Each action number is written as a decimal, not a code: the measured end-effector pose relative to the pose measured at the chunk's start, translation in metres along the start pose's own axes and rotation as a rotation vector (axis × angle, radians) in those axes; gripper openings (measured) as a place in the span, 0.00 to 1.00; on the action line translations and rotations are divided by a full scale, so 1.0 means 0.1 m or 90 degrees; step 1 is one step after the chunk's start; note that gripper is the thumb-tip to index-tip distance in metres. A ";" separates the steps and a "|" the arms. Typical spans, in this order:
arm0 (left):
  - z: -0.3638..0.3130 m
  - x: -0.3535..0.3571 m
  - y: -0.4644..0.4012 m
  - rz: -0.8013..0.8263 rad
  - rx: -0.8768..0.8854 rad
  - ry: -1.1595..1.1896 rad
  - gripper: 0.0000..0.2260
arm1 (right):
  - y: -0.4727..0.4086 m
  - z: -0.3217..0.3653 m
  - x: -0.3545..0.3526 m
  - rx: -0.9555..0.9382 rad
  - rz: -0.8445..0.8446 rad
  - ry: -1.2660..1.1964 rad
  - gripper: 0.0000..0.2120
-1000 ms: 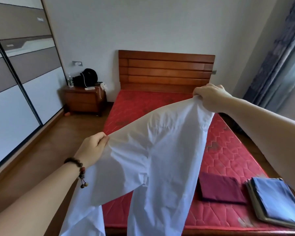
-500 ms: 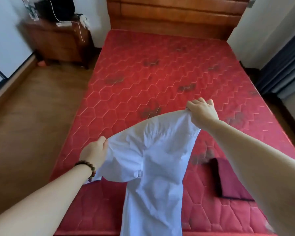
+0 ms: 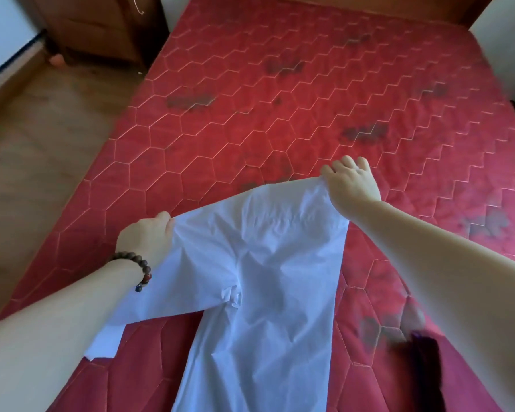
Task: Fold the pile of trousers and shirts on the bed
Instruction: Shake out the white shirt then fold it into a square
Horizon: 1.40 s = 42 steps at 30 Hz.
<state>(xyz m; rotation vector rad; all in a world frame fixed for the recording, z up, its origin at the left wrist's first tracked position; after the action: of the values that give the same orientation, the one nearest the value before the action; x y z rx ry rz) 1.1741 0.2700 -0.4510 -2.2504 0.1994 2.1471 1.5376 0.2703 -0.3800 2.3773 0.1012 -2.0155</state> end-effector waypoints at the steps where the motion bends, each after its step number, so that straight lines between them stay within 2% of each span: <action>1: -0.05 0.07 -0.07 -0.010 0.000 -0.014 0.12 | -0.05 0.00 0.14 0.002 0.010 -0.005 0.14; 5: -0.35 0.54 -0.26 0.052 0.012 -0.134 0.18 | 0.01 0.01 0.84 0.014 0.131 -0.049 0.26; 7: -0.54 0.69 -0.36 0.058 0.023 -0.154 0.20 | 0.08 -0.02 1.14 0.025 0.169 -0.070 0.27; 10: -0.89 0.88 -0.51 0.065 0.053 -0.140 0.22 | 0.14 -0.13 1.39 0.099 0.158 -0.137 0.26; 12: -1.08 0.99 -0.62 0.075 0.059 -0.090 0.23 | 0.18 -0.28 1.52 0.224 0.130 -0.235 0.26; 14: -1.21 1.08 -0.73 0.078 0.041 -0.053 0.23 | 0.24 -0.49 1.72 0.414 0.117 -0.385 0.26; 16: -1.26 1.15 -0.81 0.071 0.015 -0.048 0.23 | 0.33 -0.59 1.98 0.581 0.153 -0.493 0.27; 17: -1.26 1.19 -0.84 0.071 0.004 -0.044 0.23 | 0.36 -0.58 2.07 0.614 0.183 -0.506 0.26; 20: -1.25 1.33 -0.83 0.080 0.013 -0.027 0.21 | 0.29 -0.45 2.17 0.552 0.219 -0.455 0.13; 23: -1.23 1.33 -0.79 0.051 0.053 -0.061 0.20 | 0.31 -0.37 2.13 0.561 0.102 -0.532 0.08; 27: -1.18 1.24 -0.93 0.036 0.079 -0.075 0.21 | 0.24 -0.32 1.97 0.537 0.014 -0.574 0.08; 30: -1.19 0.97 -1.18 -0.047 0.082 -0.071 0.20 | -0.11 -0.44 1.70 0.499 -0.067 -0.539 0.07; 34: -1.08 0.66 -1.44 -0.138 -0.063 -0.006 0.17 | -0.50 -0.51 1.45 0.429 -0.111 -0.412 0.11; 36: -1.28 0.61 -1.36 -0.165 -0.048 0.035 0.15 | -0.46 -0.32 1.39 0.348 -0.147 -0.316 0.14; 38: -1.81 0.70 -1.11 -0.135 0.103 0.117 0.16 | -0.35 0.10 1.43 0.231 -0.154 -0.300 0.14; 40: -2.31 1.07 -0.78 0.002 0.235 0.116 0.24 | -0.27 0.58 1.74 0.128 -0.018 -0.285 0.17; 42: -2.35 1.46 -0.65 0.099 0.239 0.054 0.23 | -0.20 0.83 2.03 0.091 0.076 -0.276 0.22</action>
<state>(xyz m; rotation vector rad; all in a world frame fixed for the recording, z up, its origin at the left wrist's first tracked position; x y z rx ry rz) 1.4212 0.2984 -0.5894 -2.1647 0.7341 1.8799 1.4877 0.2921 -0.5935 1.8982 -0.1937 -2.4905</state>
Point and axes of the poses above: each hand's wrist, its own y-axis away from the middle knuckle, its own x-axis out of the palm, z = x × y, the point moved 10 cm from there along -y, towards the middle knuckle, and after that the axes turned 5 degrees about -y, right-handed, at the moved point
